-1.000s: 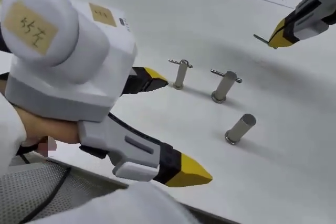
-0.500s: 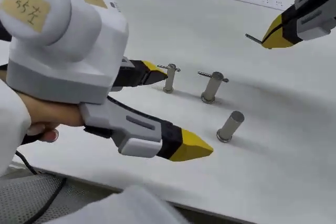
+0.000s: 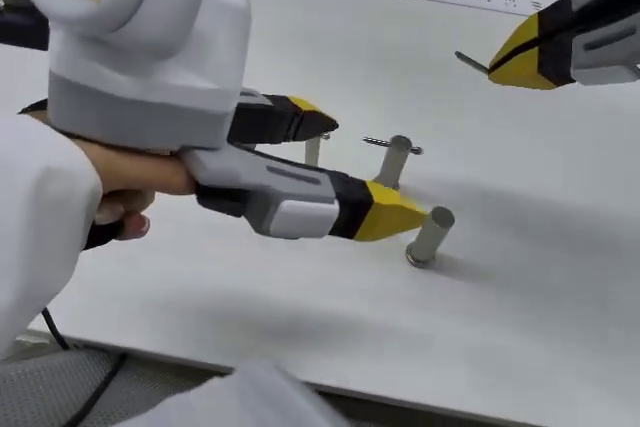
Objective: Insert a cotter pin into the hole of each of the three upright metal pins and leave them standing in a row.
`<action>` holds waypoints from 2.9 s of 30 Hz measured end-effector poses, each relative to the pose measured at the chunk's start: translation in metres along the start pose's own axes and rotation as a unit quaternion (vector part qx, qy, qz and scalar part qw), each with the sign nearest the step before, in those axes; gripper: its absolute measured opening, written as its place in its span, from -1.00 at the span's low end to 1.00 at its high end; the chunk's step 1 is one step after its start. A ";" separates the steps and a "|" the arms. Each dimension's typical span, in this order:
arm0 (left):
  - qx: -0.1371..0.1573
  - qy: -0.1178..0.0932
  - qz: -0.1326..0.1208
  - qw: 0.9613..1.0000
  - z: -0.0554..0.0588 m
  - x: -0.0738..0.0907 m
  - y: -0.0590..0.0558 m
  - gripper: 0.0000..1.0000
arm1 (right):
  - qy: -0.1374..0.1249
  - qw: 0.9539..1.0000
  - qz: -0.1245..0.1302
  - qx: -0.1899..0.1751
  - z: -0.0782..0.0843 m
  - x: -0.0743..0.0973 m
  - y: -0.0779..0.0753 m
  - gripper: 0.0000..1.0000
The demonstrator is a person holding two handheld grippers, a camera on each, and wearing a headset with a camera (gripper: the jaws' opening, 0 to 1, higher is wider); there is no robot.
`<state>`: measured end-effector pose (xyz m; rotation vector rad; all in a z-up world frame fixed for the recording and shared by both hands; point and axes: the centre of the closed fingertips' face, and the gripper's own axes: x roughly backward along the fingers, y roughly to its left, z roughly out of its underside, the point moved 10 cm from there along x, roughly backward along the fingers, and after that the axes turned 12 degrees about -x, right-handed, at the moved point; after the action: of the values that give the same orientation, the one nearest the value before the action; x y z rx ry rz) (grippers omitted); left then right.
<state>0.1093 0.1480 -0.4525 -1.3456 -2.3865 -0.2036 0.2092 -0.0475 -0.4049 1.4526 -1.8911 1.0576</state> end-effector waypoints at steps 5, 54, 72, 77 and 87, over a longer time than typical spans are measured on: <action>0.008 -0.019 0.002 1.000 -0.014 -0.012 0.004 0.10 | -0.011 1.000 0.009 0.003 0.001 0.007 0.016 -1.00; 0.103 -0.016 0.081 0.991 -0.022 -0.061 -0.008 -0.93 | -0.021 1.000 0.015 -0.004 0.009 0.008 0.068 -1.00; 0.135 -0.027 0.085 0.987 -0.021 -0.059 -0.002 -1.00 | -0.022 1.000 0.018 0.002 0.010 0.004 0.068 -1.00; 0.129 -0.022 0.087 0.988 -0.020 -0.061 -0.002 -1.00 | -0.021 1.000 0.018 0.002 0.010 0.003 0.069 -1.00; 0.147 -0.016 0.100 0.984 -0.018 -0.060 0.004 -1.00 | -0.027 1.000 0.014 -0.003 0.010 0.003 0.070 -1.00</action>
<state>0.1449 0.0969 -0.4602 -1.4378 -2.1820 0.2197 0.1420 -0.0488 -0.4263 1.4690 -1.9554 1.0331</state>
